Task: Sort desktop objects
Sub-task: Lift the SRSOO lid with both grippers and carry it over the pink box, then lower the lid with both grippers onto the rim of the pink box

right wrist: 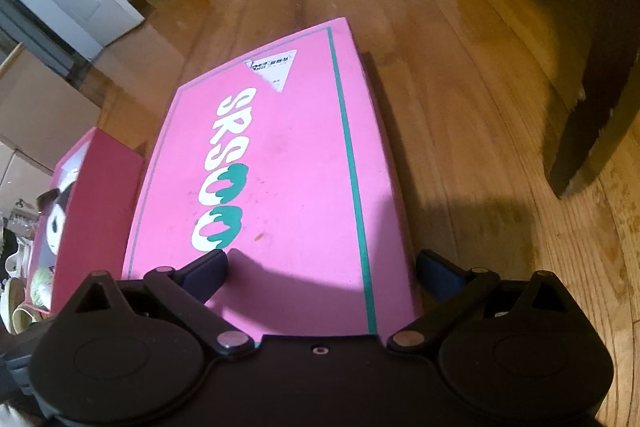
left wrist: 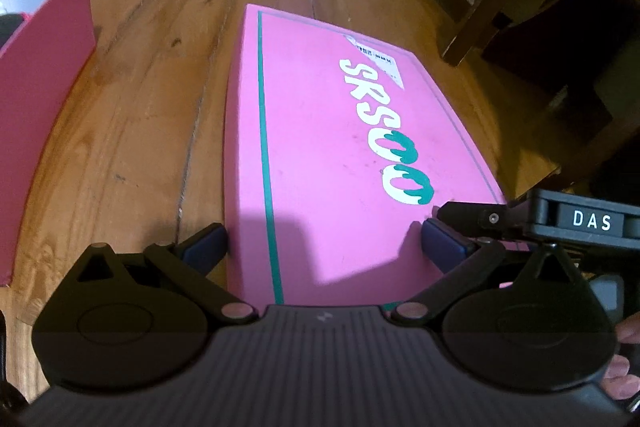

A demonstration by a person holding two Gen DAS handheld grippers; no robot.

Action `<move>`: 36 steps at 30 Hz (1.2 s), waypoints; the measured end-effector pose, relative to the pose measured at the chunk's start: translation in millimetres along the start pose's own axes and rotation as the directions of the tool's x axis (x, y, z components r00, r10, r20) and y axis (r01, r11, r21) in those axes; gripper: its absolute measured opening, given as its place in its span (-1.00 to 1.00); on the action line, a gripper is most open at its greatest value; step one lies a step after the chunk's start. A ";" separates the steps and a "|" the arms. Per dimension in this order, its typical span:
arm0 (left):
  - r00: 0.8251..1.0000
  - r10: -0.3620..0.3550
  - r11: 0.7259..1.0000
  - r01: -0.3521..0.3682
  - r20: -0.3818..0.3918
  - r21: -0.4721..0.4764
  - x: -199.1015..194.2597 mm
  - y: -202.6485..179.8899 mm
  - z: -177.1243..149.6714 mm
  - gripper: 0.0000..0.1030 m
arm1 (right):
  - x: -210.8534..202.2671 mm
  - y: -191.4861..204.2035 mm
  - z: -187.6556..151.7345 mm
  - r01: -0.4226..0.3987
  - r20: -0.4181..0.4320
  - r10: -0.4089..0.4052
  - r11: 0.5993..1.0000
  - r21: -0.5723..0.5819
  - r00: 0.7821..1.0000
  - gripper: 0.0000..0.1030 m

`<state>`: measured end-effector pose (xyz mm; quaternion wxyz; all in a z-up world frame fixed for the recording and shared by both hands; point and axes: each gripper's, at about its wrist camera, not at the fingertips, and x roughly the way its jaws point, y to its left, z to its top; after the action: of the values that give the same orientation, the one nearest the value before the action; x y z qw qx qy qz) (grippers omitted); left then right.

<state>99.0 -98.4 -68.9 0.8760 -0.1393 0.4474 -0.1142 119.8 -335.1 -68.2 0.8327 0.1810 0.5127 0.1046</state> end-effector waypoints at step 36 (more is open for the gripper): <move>0.958 0.144 0.989 -0.149 0.249 0.003 -185.7 226.9 52.7 1.00 | 35.2 259.0 -38.0 -0.325 0.097 0.340 0.934 -0.147 0.935 0.95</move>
<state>52.5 181.5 21.8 0.9326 -0.1093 0.3422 -0.0355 104.7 -78.6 -6.6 0.8424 0.2173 0.4154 0.2656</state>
